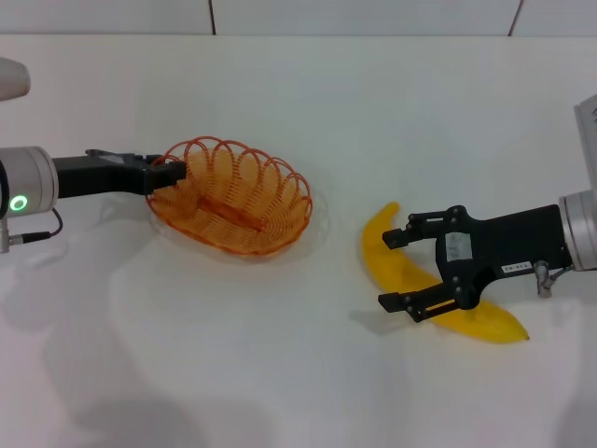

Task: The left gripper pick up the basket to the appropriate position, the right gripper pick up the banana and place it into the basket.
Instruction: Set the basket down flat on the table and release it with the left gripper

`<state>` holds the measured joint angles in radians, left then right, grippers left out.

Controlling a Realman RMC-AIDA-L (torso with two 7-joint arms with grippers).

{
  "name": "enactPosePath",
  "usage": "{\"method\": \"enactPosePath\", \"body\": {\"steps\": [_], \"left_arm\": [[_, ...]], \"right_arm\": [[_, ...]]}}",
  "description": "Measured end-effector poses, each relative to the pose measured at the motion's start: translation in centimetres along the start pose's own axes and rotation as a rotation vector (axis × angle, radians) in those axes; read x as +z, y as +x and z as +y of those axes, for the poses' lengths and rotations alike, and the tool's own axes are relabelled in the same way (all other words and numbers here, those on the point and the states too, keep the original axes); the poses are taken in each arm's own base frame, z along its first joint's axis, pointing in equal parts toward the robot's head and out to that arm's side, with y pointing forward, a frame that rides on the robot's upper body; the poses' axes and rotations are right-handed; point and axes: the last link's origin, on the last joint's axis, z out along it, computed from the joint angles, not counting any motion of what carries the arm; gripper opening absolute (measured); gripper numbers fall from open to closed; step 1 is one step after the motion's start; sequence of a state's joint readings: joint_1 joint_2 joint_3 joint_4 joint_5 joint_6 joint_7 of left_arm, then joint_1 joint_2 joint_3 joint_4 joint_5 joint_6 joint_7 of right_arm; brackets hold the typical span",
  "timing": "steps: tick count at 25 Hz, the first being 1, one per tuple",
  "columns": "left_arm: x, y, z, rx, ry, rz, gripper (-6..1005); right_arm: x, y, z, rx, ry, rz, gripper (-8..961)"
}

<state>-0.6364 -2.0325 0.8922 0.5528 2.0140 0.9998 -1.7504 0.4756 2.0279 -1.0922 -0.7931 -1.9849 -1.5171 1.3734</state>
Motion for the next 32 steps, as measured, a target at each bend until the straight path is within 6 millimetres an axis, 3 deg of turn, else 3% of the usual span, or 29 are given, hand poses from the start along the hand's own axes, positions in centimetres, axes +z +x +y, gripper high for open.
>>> {"method": "enactPosePath", "body": {"steps": [8, 15, 22, 32], "left_arm": [[-0.2, -0.1, -0.1, 0.009, 0.005, 0.003, 564], [-0.7, 0.1, -0.3, 0.037, 0.016, 0.028, 573], [-1.9, -0.2, -0.4, 0.146, 0.019, 0.184, 622], [-3.2, -2.7, 0.2, 0.271, 0.033, 0.35, 615]], "right_arm": [[0.1, 0.2, 0.1, 0.007, -0.002, 0.0, 877], [0.1, 0.2, -0.1, 0.008, 0.005, 0.001, 876], [0.1, 0.3, 0.0, 0.012, 0.005, 0.001, 877], [0.1, 0.3, 0.0, 0.016, 0.007, -0.003, 877]]}}
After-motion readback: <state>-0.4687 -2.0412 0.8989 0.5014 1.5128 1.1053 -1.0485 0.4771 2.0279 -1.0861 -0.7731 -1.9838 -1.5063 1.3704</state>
